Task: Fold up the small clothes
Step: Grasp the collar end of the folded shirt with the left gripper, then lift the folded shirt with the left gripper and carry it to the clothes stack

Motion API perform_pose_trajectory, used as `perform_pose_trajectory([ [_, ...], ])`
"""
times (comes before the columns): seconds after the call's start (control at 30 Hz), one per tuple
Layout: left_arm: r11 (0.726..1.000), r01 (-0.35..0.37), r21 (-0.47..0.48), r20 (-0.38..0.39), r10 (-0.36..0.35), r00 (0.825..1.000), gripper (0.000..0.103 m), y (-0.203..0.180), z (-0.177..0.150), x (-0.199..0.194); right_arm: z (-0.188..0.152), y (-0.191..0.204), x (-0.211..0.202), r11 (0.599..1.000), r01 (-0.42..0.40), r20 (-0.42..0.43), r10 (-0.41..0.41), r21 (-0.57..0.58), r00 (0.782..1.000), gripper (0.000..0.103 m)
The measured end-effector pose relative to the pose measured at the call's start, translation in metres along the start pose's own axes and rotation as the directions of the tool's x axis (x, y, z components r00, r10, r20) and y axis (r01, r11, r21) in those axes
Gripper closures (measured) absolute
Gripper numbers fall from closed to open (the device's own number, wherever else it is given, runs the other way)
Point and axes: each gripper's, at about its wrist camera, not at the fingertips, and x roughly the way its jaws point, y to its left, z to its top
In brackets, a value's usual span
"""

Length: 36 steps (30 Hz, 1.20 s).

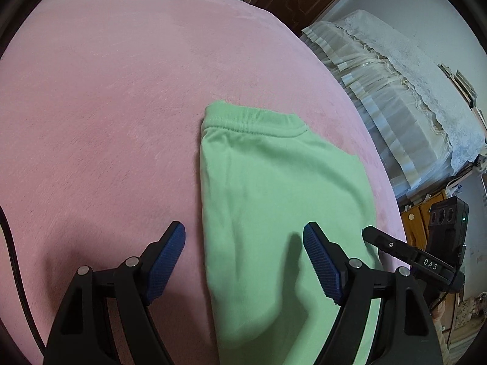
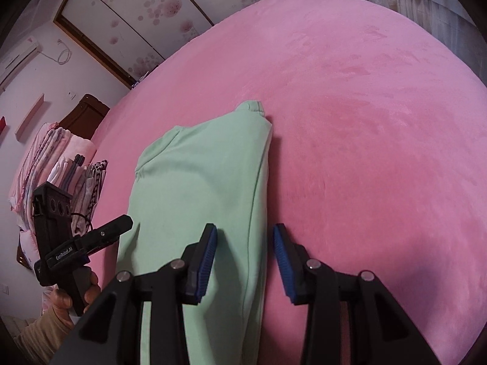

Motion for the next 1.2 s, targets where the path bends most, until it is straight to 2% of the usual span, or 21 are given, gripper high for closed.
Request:
perform_pose_trajectory([
  [0.13, 1.000, 0.009, -0.013, 0.014, -0.009, 1.000, 0.025, -0.001, 0.009, 0.008, 0.012, -0.001, 0.009, 1.000, -0.017, 0.010, 0.017, -0.003, 1.000, 0.064],
  [0.17, 1.000, 0.011, -0.015, 0.015, -0.010, 1.000, 0.029, -0.001, 0.012, 0.010, 0.014, 0.000, 0.012, 1.000, -0.019, 0.012, 0.019, -0.010, 1.000, 0.064],
  [0.23, 1.000, 0.008, -0.016, 0.014, -0.008, 1.000, 0.043, 0.000, 0.013, 0.011, 0.017, 0.002, 0.018, 0.999, -0.025, 0.004, 0.025, -0.026, 1.000, 0.064],
  [0.27, 1.000, 0.006, -0.013, 0.007, -0.006, 1.000, 0.054, 0.001, 0.013, 0.012, 0.018, 0.004, 0.021, 0.999, -0.024, 0.000, 0.024, -0.037, 1.000, 0.065],
  [0.3, 1.000, 0.010, -0.011, 0.003, -0.010, 1.000, 0.059, 0.001, 0.014, 0.013, 0.019, 0.005, 0.022, 0.999, -0.023, -0.002, 0.023, -0.045, 1.000, 0.065],
  [0.33, 1.000, 0.017, -0.014, 0.001, -0.017, 1.000, 0.062, 0.003, 0.014, 0.013, 0.020, 0.007, 0.023, 0.998, -0.028, -0.002, 0.028, -0.060, 1.000, 0.071],
  [0.37, 0.999, 0.027, -0.018, 0.001, -0.027, 1.000, 0.073, 0.005, 0.014, 0.012, 0.020, 0.008, 0.024, 0.997, -0.041, -0.006, 0.041, -0.065, 0.999, 0.081],
  [0.4, 0.999, 0.033, -0.022, 0.002, -0.033, 0.999, 0.083, 0.006, 0.013, 0.011, 0.020, 0.009, 0.024, 0.997, -0.047, -0.006, 0.046, -0.068, 0.999, 0.085],
  [0.5, 0.999, 0.041, -0.008, 0.025, -0.041, 0.999, 0.092, 0.006, 0.010, 0.006, 0.018, 0.016, 0.017, 0.994, -0.032, 0.029, 0.036, -0.109, 0.999, 0.092],
  [0.63, 0.997, -0.021, 0.078, 0.102, 0.013, 0.995, 0.095, -0.014, 0.005, -0.008, 0.012, 0.033, -0.003, 0.985, 0.001, 0.104, 0.016, -0.171, 0.994, 0.095],
  [0.8, 0.985, -0.089, 0.151, 0.235, 0.052, 0.971, 0.096, -0.043, -0.004, -0.043, 0.000, 0.058, -0.035, 0.964, 0.059, 0.187, -0.010, -0.260, 0.982, 0.096],
  [0.9, 0.975, -0.119, 0.190, 0.305, 0.056, 0.951, 0.096, -0.061, -0.013, -0.072, -0.012, 0.078, -0.065, 0.948, 0.082, 0.250, -0.003, -0.307, 0.968, 0.096],
  [1.03, 0.968, -0.124, 0.218, 0.383, 0.032, 0.923, 0.096, -0.081, -0.025, -0.124, -0.025, 0.101, -0.109, 0.938, 0.070, 0.307, 0.039, -0.338, 0.951, 0.096],
  [1.2, 0.960, -0.131, 0.246, 0.483, -0.004, 0.876, 0.096, -0.095, -0.043, -0.204, -0.045, 0.150, -0.165, 0.910, 0.067, 0.363, 0.095, -0.410, 0.927, 0.096],
])
